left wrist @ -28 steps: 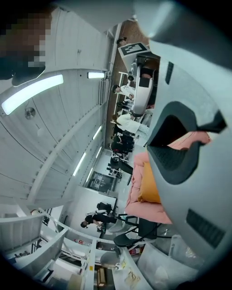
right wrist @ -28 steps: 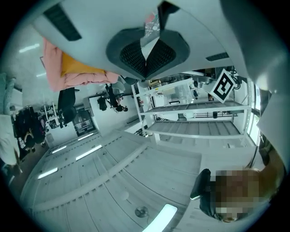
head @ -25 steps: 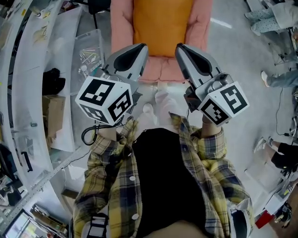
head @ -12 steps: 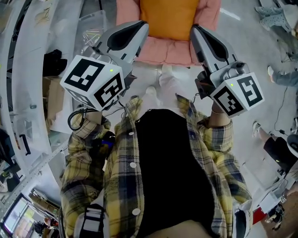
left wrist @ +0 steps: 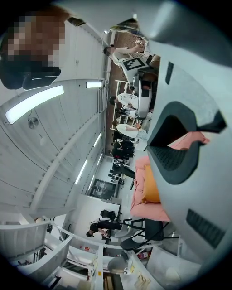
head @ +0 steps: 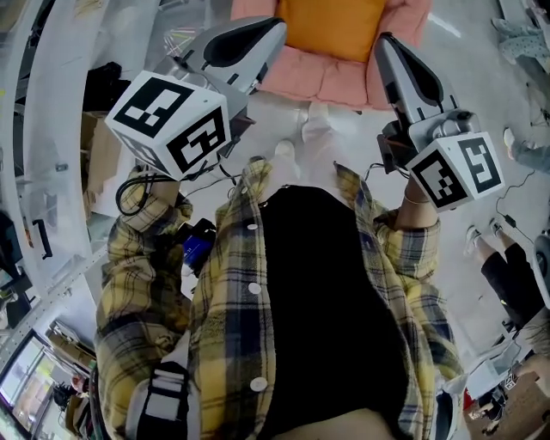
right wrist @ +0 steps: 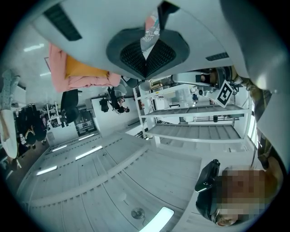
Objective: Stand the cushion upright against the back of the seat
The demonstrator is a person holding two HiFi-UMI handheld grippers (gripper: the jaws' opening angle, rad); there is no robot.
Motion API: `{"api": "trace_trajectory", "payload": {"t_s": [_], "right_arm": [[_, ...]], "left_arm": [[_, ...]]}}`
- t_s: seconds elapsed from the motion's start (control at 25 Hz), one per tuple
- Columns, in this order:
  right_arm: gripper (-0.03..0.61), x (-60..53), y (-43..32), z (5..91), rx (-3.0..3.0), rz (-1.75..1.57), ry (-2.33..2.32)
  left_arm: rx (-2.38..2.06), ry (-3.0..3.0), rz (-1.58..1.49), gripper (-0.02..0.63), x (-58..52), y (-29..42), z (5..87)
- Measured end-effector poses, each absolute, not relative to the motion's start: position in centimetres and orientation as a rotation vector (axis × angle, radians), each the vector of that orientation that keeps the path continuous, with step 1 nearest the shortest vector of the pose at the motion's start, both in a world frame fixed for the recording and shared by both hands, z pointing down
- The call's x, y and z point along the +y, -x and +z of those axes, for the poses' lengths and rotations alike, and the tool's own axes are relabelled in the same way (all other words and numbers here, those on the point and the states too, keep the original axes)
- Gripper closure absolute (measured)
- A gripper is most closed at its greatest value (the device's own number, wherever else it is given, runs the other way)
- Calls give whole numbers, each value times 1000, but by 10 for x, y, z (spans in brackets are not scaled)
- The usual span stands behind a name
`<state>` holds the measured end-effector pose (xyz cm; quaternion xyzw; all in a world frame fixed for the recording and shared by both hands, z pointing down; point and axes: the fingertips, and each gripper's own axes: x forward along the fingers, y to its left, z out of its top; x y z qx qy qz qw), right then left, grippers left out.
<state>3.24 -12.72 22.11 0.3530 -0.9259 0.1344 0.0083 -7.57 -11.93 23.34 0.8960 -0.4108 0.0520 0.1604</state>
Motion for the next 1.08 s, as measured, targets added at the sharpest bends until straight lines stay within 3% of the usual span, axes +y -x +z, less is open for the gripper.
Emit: {"api": "trace_trajectory", "payload": {"t_s": [1.08], "right_arm": [[561,-128,-37,229,-2855,445,-1149]], "left_arm": [[-1156,-2577,163,611,-128,79,231]]}}
